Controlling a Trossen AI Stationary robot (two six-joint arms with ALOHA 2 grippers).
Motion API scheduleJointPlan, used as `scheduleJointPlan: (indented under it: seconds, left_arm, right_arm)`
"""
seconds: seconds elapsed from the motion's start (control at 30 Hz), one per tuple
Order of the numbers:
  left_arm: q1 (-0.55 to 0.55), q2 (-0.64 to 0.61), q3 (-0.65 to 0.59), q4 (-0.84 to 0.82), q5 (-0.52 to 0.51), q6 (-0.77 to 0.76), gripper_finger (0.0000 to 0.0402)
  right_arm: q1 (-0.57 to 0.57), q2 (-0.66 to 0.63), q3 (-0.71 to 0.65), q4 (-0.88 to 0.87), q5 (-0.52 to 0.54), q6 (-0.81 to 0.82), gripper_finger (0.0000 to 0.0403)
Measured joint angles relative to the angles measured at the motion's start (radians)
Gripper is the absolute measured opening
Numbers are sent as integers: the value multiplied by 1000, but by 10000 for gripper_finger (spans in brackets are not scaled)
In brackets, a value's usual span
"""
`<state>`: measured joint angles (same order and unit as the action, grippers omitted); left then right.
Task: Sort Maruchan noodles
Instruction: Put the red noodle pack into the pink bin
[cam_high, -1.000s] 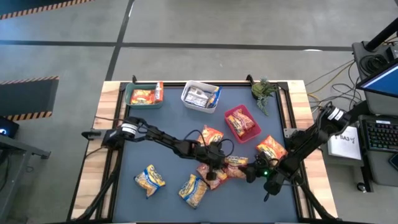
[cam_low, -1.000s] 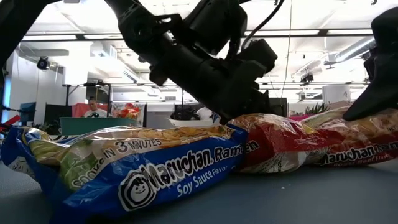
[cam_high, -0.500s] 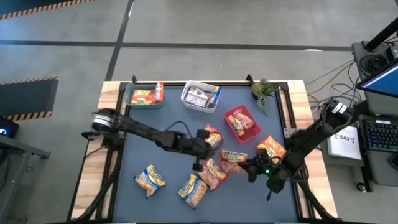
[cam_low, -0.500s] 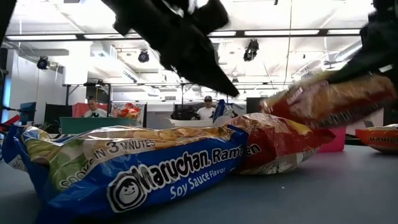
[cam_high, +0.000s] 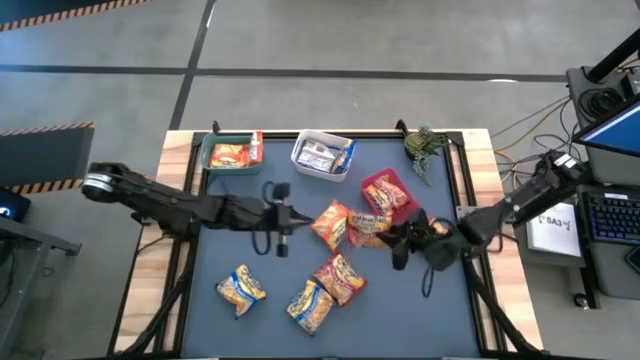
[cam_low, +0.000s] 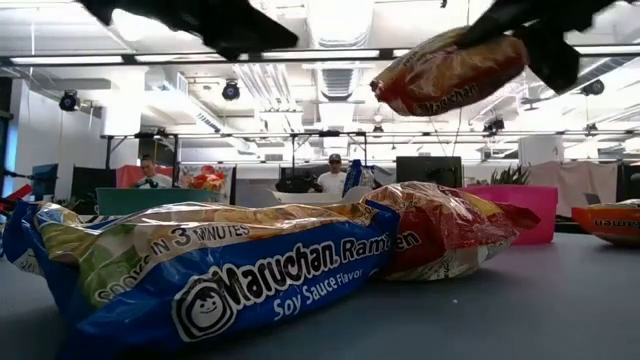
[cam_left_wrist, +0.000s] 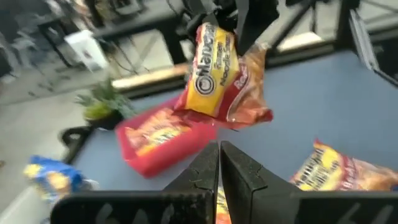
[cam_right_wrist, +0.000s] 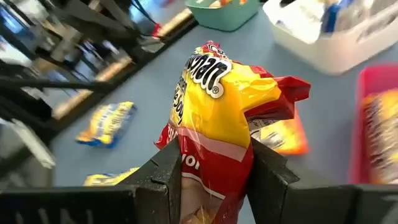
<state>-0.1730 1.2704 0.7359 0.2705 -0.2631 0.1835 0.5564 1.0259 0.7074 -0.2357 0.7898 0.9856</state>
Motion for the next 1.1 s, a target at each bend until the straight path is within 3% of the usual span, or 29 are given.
scheduleJointPlan:
  seconds: [0.3, 0.63, 0.8, 0.93, 1.1]
  left_arm:
    - [1, -187, -126, 55, -83, 27, 0]
    - [1, -215, -124, 47, -98, 83, 0]
    - [0, -220, -115, 47, -149, 96, 0]
    - [0, -222, -116, 27, -177, 96, 0]
    - [0, -223, -115, -8, -180, 95, 0]
  right_arm:
    - [-285, 17, 335, -558, -236, -281, 121]
    - [-553, 188, 663, -936, -474, -701, 120]
    - [-619, 269, 713, -1067, -628, -1162, 120]
    - [-619, 309, 696, -1095, -645, -1536, 120]
    - [-626, 364, 668, -1120, -659, -1609, 120]
